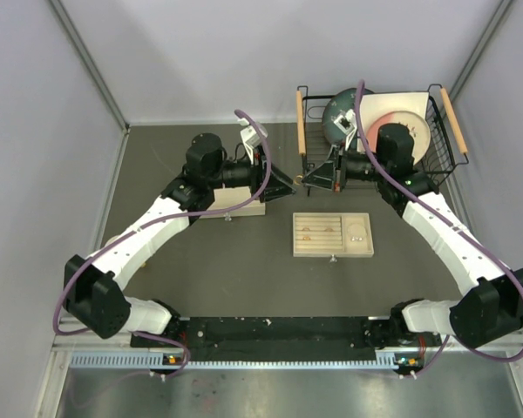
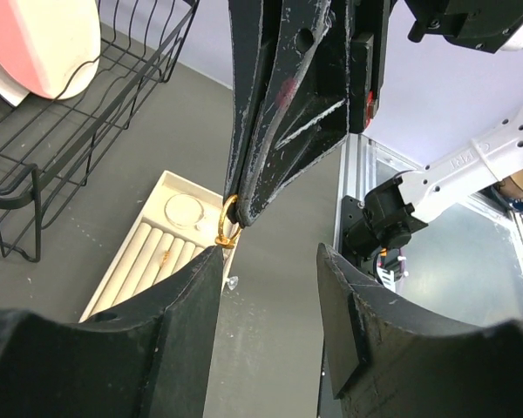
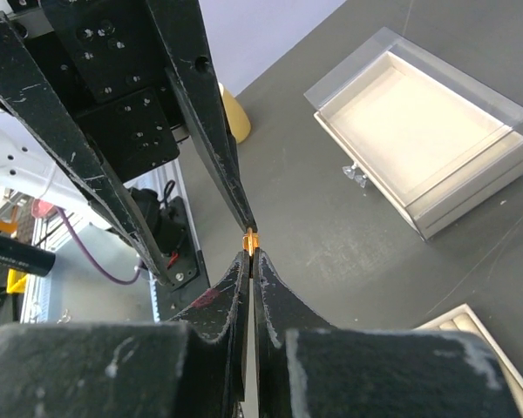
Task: Organize the mixed jewelry
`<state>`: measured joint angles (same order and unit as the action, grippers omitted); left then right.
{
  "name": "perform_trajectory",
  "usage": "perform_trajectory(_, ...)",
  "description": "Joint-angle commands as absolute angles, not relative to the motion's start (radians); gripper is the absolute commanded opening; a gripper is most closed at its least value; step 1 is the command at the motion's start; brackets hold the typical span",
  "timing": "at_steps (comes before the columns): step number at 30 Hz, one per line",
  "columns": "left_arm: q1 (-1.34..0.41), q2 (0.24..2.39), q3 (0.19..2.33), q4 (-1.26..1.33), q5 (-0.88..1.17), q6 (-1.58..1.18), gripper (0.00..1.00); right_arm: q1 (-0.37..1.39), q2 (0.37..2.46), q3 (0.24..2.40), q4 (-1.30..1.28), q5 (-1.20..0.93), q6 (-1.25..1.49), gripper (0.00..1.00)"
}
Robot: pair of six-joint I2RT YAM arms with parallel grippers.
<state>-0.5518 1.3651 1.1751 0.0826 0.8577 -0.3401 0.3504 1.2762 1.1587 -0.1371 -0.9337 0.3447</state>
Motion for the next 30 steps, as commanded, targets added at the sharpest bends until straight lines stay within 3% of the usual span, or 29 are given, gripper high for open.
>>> perform_trajectory(1, -0.546, 1.367, 1.187, 0.156, 0.876, -0.36, 0.53, 0.348, 1.243, 1.173, -0.071, -0.969, 0.367, 0.0)
perform_trajectory(17, -0.54, 1.387, 1.209, 0.164, 0.874, -0.388, 0.51, 0.35, 1.229, 1.152, -0.057, -0.976, 0.379, 0.0)
perform_trajectory(30, -0.54, 1.411, 1.223, 0.201, 0.905, -0.443, 0.42, 0.356, 1.23, 1.143, -0.052, -0.971, 0.379, 0.0)
